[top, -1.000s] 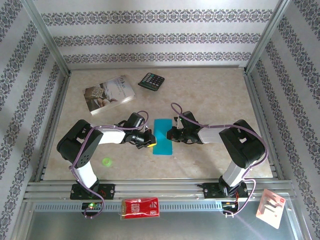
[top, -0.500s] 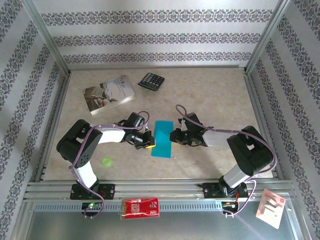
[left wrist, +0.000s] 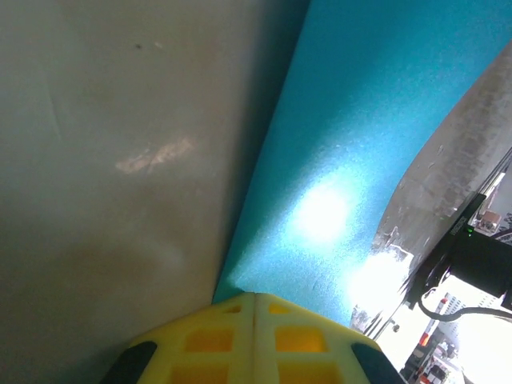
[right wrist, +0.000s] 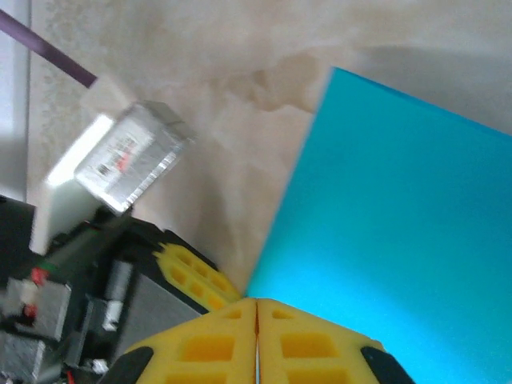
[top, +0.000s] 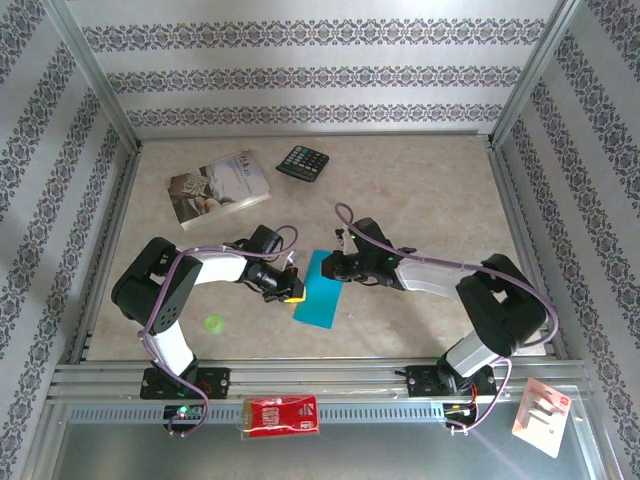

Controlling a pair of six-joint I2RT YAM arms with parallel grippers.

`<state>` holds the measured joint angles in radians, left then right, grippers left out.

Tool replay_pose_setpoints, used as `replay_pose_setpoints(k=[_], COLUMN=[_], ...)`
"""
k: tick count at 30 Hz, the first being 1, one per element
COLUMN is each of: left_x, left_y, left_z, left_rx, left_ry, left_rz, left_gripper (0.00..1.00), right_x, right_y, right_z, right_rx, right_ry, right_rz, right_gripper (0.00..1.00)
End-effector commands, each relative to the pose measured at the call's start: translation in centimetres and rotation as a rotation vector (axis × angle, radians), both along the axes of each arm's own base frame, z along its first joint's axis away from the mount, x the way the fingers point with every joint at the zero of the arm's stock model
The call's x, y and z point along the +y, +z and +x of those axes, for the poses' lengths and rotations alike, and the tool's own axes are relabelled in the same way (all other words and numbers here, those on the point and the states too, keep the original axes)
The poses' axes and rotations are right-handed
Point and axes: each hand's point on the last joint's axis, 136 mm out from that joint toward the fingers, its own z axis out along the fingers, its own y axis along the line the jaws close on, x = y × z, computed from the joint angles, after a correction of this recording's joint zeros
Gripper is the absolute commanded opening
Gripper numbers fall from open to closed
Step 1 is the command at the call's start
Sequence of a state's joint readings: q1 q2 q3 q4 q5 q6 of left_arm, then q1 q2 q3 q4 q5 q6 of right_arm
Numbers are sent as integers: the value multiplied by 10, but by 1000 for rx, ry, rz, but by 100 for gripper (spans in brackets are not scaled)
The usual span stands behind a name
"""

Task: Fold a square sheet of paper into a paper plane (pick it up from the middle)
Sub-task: First fold in half a square sheet of paper at the center of the table.

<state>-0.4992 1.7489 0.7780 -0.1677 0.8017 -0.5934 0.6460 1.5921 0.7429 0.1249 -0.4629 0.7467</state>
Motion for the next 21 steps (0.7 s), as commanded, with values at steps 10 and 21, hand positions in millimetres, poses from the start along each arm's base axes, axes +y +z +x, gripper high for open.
replay_pose_setpoints(k=[10, 21], left_x=[35, 44], left_y=[-36, -43], left_z=[-30, -38], left_rx=[130, 150], left_ry=[9, -4], left_rz=[189, 240], left_gripper=[0, 0], right_x=[46, 35], right_y=[-21, -64], right_z=[4, 13], right_rx=[52, 110], right_ry=[42, -23], right_rz=[16, -92], right_gripper=[1, 0])
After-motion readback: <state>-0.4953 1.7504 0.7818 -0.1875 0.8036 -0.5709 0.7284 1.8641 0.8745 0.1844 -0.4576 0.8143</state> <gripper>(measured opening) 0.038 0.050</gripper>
